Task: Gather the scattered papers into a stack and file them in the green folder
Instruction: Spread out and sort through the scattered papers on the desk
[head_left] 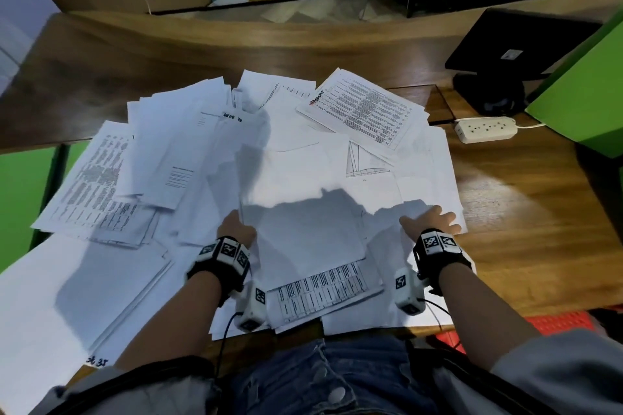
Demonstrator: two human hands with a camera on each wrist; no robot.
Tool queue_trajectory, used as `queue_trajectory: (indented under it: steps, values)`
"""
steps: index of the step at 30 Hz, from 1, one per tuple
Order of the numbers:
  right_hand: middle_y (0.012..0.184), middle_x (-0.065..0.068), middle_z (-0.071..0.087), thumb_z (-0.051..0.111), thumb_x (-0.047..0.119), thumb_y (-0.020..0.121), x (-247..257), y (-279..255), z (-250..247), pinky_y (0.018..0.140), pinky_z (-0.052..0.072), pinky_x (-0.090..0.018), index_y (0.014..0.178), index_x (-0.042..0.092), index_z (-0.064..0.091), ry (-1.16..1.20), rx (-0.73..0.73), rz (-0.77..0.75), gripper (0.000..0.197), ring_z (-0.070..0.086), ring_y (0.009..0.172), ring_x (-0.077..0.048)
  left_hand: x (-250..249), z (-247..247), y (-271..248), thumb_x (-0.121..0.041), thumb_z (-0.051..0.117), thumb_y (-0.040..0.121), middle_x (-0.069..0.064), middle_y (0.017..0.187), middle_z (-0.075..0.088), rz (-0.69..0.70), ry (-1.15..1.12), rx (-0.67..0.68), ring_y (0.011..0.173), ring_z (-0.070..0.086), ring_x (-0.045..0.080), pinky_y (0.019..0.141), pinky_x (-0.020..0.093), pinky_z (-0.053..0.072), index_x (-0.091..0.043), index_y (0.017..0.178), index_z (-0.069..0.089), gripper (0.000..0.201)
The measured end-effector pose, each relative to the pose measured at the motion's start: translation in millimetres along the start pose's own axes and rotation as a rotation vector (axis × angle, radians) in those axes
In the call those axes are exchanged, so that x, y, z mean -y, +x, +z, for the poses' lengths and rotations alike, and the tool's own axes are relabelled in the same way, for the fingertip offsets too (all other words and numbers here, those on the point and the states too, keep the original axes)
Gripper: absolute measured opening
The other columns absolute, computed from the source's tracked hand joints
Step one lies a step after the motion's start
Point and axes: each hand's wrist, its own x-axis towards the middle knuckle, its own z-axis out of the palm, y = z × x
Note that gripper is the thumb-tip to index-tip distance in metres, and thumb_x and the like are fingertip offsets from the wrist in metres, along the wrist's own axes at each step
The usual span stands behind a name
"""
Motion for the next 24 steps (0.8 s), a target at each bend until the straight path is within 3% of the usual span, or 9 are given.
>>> queue_trajectory:
  steps: [4, 7, 9, 13, 16, 20, 24]
  values:
    - [0.143, -0.021, 0.027, 0.066, 0.034, 0.082, 3, -1, -9, 0.097, 0.04, -0.048, 0.142, 0.003, 0.022, 0.049, 0.087, 0.011, 0.08, 0.04, 0.127, -0.043, 13, -10, -1, -0.005, 0.057, 0.073, 0.023, 0.119, 0.062, -0.015, 0.011, 0.045, 0.11, 0.059, 0.037, 0.087, 0.034, 0.046, 0.001, 0.117, 0.059, 0.045]
    - [0.137, -0.023, 0.043, 0.068, 0.027, 0.082, 0, 2, -11, 0.084, 0.042, -0.04, 0.141, -0.001, 0.022, 0.098, 0.145, -0.021, 0.08, 0.049, 0.122, -0.039, 19, -9, -6, 0.0, 0.057, 0.076, 0.024, 0.118, 0.062, -0.001, 0.025, 0.049, 0.109, 0.059, 0.037, 0.087, 0.034, 0.046, 0.0, 0.117, 0.059, 0.042]
    - [0.133, -0.022, 0.048, 0.07, 0.026, 0.08, -1, 0, -7, 0.083, 0.044, -0.038, 0.139, -0.002, 0.024, 0.085, 0.159, -0.056, 0.08, 0.052, 0.119, -0.038, 18, -8, -8, -0.005, 0.057, 0.072, 0.024, 0.116, 0.062, 0.005, 0.039, 0.049, 0.108, 0.059, 0.037, 0.086, 0.034, 0.047, -0.001, 0.117, 0.059, 0.045]
    - [0.126, -0.018, 0.057, 0.075, 0.021, 0.073, 6, -8, 2, 0.079, 0.048, -0.033, 0.131, -0.002, 0.045, 0.025, 0.241, -0.17, 0.069, 0.058, 0.11, -0.034, 16, -4, -7, 0.002, 0.054, 0.079, 0.025, 0.118, 0.062, 0.015, 0.064, 0.026, 0.109, 0.059, 0.038, 0.087, 0.035, 0.046, -0.001, 0.118, 0.059, 0.039]
    - [0.121, -0.021, 0.062, 0.069, 0.01, 0.067, 12, -10, 2, 0.08, 0.051, -0.033, 0.128, 0.001, 0.054, 0.055, 0.286, -0.274, 0.063, 0.062, 0.104, -0.034, 13, -3, -7, 0.001, 0.054, 0.08, 0.024, 0.119, 0.062, 0.029, 0.091, 0.048, 0.11, 0.059, 0.037, 0.089, 0.035, 0.046, 0.0, 0.119, 0.059, 0.039]
    - [0.119, -0.024, 0.063, 0.054, 0.015, 0.09, 33, -19, -27, 0.09, 0.05, -0.038, 0.122, 0.007, 0.063, 0.035, 0.012, -0.381, 0.034, 0.06, 0.109, -0.039, 12, -7, -3, -0.001, 0.056, 0.08, 0.024, 0.117, 0.062, 0.034, 0.101, 0.061, 0.107, 0.06, 0.038, 0.084, 0.034, 0.046, 0.001, 0.117, 0.059, 0.038]
    - [0.115, -0.02, 0.064, 0.044, 0.004, 0.087, 66, -42, -78, 0.089, 0.051, -0.041, 0.112, 0.014, 0.066, -0.004, -0.35, -0.487, 0.035, 0.061, 0.105, -0.039, 11, -9, -2, -0.002, 0.055, 0.08, 0.024, 0.115, 0.063, 0.028, 0.129, 0.066, 0.105, 0.06, 0.037, 0.083, 0.032, 0.046, 0.002, 0.115, 0.06, 0.036]
